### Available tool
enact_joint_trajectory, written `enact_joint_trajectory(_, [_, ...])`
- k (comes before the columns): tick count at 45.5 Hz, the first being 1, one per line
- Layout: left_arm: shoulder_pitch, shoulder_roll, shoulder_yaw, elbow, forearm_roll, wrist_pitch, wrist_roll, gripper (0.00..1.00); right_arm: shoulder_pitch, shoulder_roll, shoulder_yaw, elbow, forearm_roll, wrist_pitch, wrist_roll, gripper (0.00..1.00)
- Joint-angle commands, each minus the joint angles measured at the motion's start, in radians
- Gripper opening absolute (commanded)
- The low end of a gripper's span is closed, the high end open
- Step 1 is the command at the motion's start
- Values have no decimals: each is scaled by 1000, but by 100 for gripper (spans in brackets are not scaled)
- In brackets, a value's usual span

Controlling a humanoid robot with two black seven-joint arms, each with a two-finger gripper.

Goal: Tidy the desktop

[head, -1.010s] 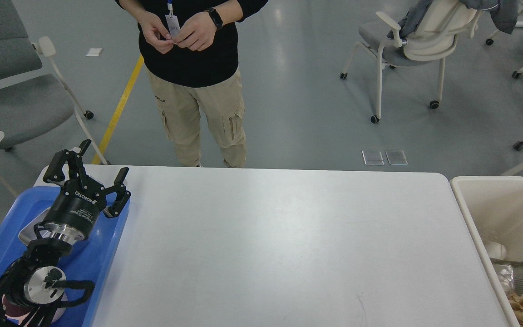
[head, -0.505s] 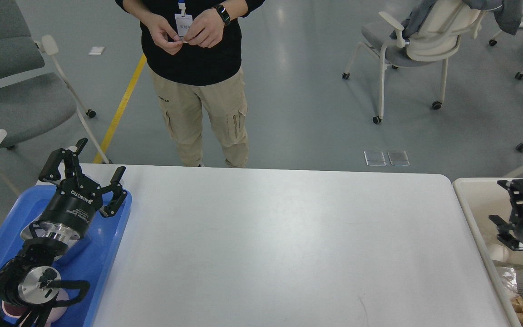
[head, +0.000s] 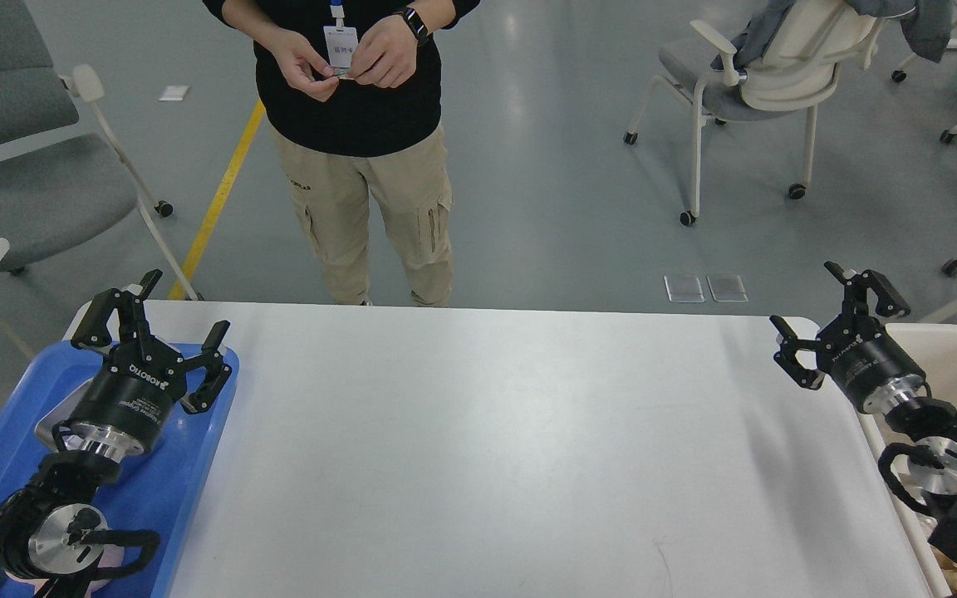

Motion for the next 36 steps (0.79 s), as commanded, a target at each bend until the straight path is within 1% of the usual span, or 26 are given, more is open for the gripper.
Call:
enact_joint_trajectory(1, [10, -1, 0, 0, 0, 0, -1, 97, -86, -63, 79, 298, -3, -66, 2, 100])
enact_joint_trajectory(6, [21, -1, 0, 0, 0, 2, 0, 97, -138, -74, 120, 471, -9, -172, 2, 100])
enact_joint_trajectory(12, [28, -1, 0, 0, 0, 9, 0, 97, -177, -55, 158, 544, -16, -229, 2, 100])
enact_joint_trajectory(19, [30, -1, 0, 1, -2, 18, 4, 97, -224, 20, 188, 548, -25, -229, 2, 100])
enact_joint_trajectory(27, [30, -7, 0, 1, -18, 48, 17, 97, -287, 66, 231, 580, -26, -227, 2, 100])
enact_joint_trajectory(31, [30, -13, 0, 3, -44, 68, 17, 97, -318, 72, 234, 603, -26, -227, 2, 100])
enact_joint_trajectory(36, [33, -16, 0, 3, -83, 71, 8, 97, -333, 92, 237, 597, -26, -227, 2, 100])
